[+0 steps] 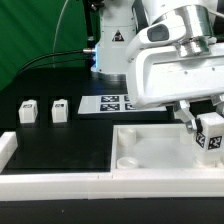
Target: Assemble one leg
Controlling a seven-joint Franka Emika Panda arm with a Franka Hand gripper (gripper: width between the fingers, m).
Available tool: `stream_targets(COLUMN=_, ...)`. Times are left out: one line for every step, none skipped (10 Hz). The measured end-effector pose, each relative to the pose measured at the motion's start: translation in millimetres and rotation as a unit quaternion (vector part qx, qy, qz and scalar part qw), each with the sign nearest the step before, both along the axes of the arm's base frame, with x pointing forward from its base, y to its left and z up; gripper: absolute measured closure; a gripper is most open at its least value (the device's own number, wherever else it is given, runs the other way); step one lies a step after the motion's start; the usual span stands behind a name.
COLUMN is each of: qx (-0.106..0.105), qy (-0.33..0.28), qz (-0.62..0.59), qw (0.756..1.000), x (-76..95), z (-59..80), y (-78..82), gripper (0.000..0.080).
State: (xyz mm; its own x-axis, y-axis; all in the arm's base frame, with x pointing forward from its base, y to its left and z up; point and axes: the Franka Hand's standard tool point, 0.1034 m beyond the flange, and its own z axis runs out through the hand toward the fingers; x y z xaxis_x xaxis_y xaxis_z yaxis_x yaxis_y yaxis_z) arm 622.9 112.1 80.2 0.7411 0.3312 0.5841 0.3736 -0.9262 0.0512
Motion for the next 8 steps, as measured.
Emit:
stream_targets(qx=0.000, qy=0.002, qz=0.001, qw=1.000, x=-0.2, z=0.5, y=0.5, gripper=0.0506)
stream_targets(qx=-0.001, qy=0.003, qz=0.002, qw=1.000, x=0.4, z=3.7, y=1.4, gripper=0.0309)
stream_targets(qx=-0.002, qy=0.001, qz=0.004, qw=1.000, x=1.9, z=9.3, y=2.6, gripper=0.0309)
stream_targets(qx=-0.002, qy=-0.002, qz=0.004, qw=1.000, x=3.3, z=15.5, y=2.5, gripper=0.0182)
stream_targets(qx=-0.003, qy=-0.003, qz=0.005, qw=1.000, x=4.2, z=20.3, y=2.7, gripper=0.0182)
stream_targets(qx=-0.004, qy=-0.006, qz=0.006, qw=1.000, x=6.0, z=27.7, y=2.7, gripper=0.0157)
stream_targets(qx=-0.005, qy=-0.010, qz=0.006, qw=1.000, x=7.7, z=32.9, y=2.5, gripper=0.0152)
stream_targets(qx=-0.005, qy=-0.010, qz=0.006, qw=1.000, x=7.9, z=33.2, y=2.2, gripper=0.0152)
